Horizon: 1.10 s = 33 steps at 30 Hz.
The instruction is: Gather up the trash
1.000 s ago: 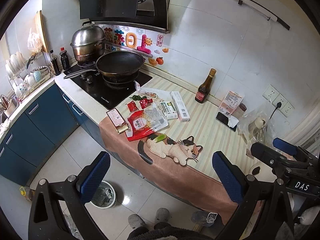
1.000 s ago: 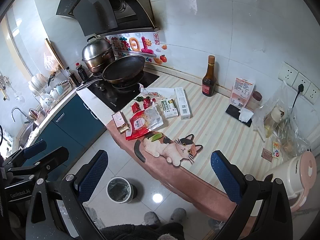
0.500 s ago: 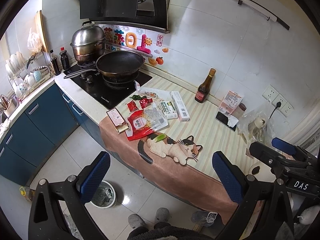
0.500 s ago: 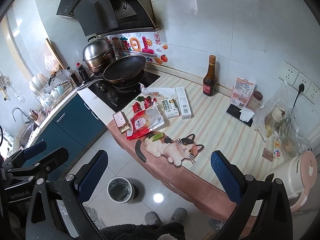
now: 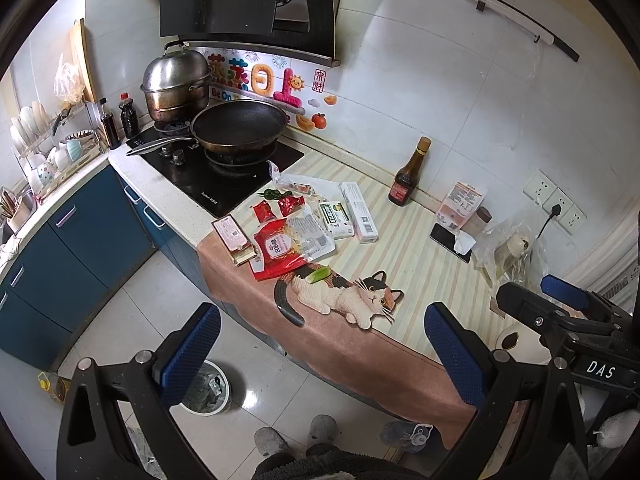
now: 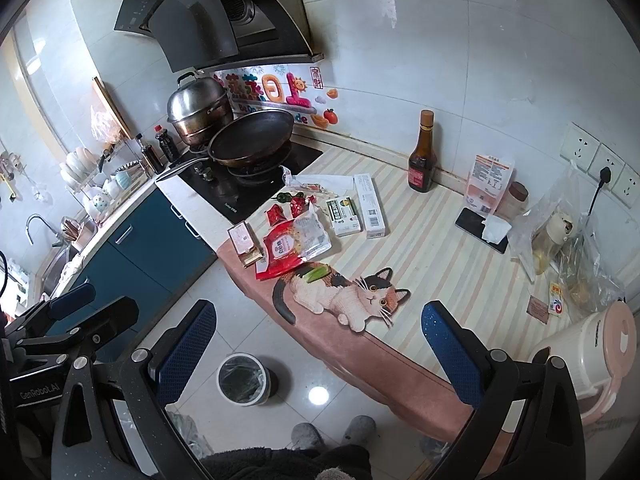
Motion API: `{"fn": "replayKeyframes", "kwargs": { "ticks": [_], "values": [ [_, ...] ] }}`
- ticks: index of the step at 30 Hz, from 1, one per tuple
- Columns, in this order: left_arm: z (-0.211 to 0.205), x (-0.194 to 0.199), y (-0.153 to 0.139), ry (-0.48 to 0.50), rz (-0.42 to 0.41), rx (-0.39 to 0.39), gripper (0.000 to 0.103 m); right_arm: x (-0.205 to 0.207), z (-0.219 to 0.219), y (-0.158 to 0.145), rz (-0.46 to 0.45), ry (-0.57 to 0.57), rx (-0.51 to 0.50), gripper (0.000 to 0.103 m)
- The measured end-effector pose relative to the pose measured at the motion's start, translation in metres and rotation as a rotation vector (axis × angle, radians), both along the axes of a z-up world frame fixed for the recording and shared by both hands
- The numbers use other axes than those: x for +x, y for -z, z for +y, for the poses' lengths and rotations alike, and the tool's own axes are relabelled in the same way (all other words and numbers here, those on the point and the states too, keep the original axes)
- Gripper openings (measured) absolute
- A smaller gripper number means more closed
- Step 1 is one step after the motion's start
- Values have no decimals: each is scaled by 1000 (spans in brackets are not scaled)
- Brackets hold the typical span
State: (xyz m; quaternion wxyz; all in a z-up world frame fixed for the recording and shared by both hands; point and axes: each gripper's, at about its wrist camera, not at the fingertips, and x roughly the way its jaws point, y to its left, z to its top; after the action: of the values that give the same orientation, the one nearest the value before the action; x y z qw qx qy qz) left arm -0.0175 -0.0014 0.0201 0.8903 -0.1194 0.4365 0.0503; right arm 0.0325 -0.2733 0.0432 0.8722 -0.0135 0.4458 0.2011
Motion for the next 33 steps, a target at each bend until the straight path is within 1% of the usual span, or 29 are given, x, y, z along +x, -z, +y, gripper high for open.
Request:
{"fn": "replayKeyframes", "kwargs": {
  "ticks": [16, 17, 19, 20, 21, 23, 25, 27, 29, 31, 33],
  "values": [
    [0, 0, 2, -5, -1, 7, 103, -1, 0, 1, 3, 7, 5, 103],
    [1, 0, 2, -12, 0, 19, 103, -1, 1, 0, 5, 13, 7, 103],
    [3, 4, 4, -43, 5, 80, 103, -2, 4, 0, 6, 38, 5, 103],
    [5, 6, 5, -67, 2, 130, 103, -2, 5, 1, 2, 59, 2, 103],
    [8, 9, 8, -97, -2, 197, 103, -1, 5, 3, -1, 82, 1, 103],
    [17, 16, 19, -142, 9, 292, 103, -1, 11, 11, 0, 130, -4, 103],
    [29, 24, 34, -168, 30, 323, 103, 7, 14, 26, 8, 185, -8, 103],
    [43, 34, 56, -176, 71, 327, 103, 20, 14, 50, 26, 246, -21, 103],
    [57, 48, 83, -179, 126, 325, 103, 37, 13, 74, 55, 282, -22, 103],
    [70, 62, 109, -189, 185, 320, 103, 55, 18, 100, 94, 298, -27, 103],
    [80, 76, 131, -198, 233, 297, 103, 74, 26, 126, 139, 304, -36, 102]
  ]
}}
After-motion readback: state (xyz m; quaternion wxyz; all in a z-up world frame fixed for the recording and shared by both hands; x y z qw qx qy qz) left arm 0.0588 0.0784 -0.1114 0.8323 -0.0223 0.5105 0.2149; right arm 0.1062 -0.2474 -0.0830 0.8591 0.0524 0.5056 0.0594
